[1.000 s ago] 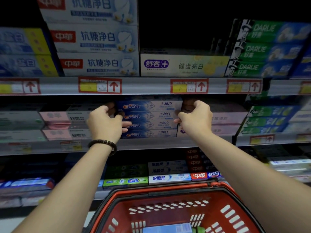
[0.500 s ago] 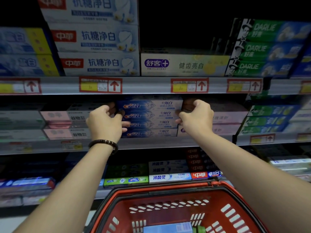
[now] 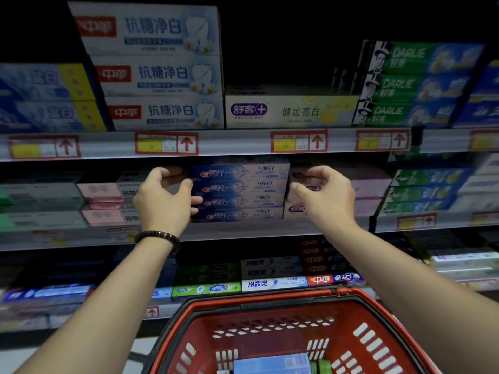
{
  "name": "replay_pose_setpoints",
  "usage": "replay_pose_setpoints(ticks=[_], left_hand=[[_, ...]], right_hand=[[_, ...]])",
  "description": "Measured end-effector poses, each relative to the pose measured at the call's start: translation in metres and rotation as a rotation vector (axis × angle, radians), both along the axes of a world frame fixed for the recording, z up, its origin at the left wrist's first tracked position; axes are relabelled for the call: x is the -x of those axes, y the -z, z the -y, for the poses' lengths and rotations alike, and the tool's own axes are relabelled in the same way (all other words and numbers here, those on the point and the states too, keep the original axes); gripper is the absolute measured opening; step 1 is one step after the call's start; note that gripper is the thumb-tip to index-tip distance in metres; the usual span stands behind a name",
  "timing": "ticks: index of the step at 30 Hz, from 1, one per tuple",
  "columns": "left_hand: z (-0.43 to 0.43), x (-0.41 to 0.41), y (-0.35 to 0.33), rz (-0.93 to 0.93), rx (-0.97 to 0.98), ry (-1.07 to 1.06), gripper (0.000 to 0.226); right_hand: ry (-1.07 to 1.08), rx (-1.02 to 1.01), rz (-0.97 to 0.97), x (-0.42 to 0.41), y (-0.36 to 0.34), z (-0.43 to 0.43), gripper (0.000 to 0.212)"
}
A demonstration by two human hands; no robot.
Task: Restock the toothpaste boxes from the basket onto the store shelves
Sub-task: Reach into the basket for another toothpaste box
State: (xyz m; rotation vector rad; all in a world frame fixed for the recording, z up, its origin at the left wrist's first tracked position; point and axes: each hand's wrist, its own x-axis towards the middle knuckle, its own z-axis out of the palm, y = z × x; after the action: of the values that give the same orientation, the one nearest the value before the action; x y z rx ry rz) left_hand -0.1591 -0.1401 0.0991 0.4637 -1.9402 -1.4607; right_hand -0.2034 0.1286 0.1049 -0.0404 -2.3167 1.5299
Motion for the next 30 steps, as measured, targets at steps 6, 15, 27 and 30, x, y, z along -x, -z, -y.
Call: replay_pose_setpoints(ticks=[6, 15, 27, 30], left_hand=[[-0.007, -0.018, 0.001, 0.092, -0.084, 0.06, 0.007], [-0.033, -0.062, -0.002, 0.285, -0.124, 0.234, 0.002], [-0.062, -0.131, 0.019, 0.478, -0.047, 0.339, 0.002], [-0.066, -0.14, 0.024, 0.505, -0.045, 0.343, 0.002]], right_hand=[[-0.096, 0.079, 0.063, -0.021, 0.003, -0.008, 0.013], [-0.306, 0.118, 0.287, -0.061, 0.01, -0.018, 0.006], [-0.363, 0.1, 0.389, -0.113, 0.035, -0.034, 0.006], [-0.364, 0.09, 0.398, -0.12, 0.045, -0.038, 0.006]])
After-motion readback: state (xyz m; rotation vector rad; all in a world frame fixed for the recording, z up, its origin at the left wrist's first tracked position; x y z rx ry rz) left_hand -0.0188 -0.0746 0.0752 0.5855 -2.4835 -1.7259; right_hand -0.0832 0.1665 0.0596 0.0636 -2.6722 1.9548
